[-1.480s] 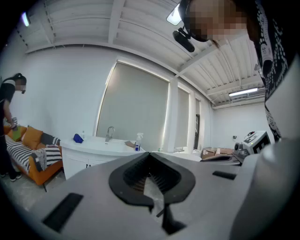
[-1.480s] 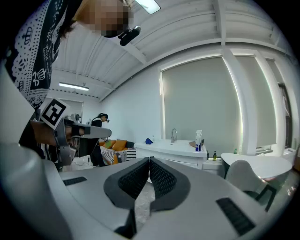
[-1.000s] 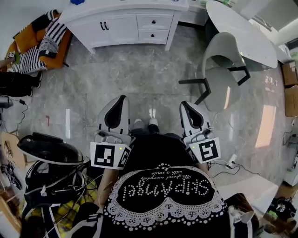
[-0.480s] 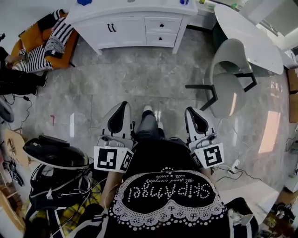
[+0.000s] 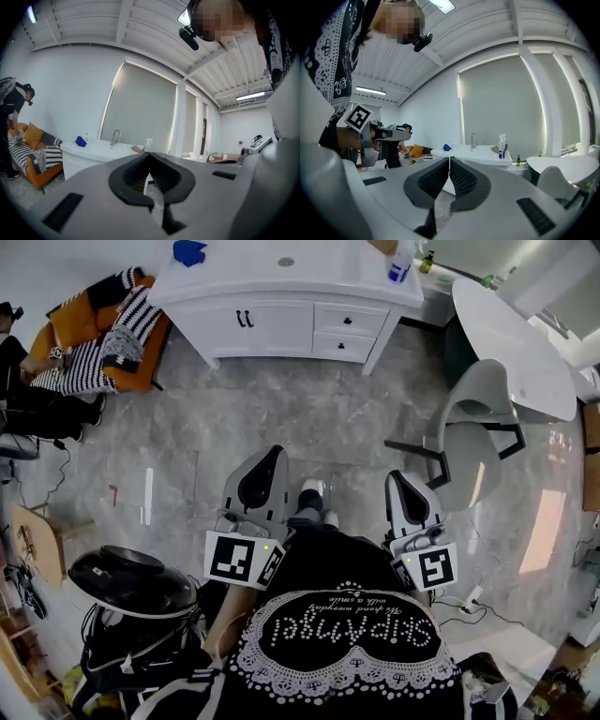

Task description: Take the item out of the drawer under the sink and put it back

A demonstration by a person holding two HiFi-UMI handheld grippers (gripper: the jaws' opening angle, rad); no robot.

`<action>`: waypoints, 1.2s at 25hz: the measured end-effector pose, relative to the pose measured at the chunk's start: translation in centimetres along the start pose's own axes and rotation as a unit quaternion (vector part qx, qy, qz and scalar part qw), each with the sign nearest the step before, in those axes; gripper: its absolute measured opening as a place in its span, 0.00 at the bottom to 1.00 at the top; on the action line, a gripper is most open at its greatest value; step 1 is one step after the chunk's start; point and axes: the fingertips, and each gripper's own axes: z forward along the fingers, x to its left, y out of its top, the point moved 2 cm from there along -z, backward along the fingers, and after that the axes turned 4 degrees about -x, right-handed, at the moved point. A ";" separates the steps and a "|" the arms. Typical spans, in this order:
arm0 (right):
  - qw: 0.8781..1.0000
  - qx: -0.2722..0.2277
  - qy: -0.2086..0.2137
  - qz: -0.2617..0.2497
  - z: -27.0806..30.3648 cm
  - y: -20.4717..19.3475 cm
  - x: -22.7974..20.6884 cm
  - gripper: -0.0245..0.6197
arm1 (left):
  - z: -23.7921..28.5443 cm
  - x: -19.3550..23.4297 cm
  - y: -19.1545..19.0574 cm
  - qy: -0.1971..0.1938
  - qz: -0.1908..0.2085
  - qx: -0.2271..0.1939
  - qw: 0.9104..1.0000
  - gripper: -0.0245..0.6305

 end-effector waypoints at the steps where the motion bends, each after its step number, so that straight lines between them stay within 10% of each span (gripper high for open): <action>1: 1.000 -0.002 -0.001 -0.002 0.8 0.3 0.0 0.07 | 0.4 0.8 0.5 0.001 0.000 -0.004 1.000 0.04; 30: 1.000 0.010 -0.008 0.002 9.4 -0.5 -4.1 0.07 | 8.2 6.1 0.0 0.006 -0.013 0.010 1.000 0.04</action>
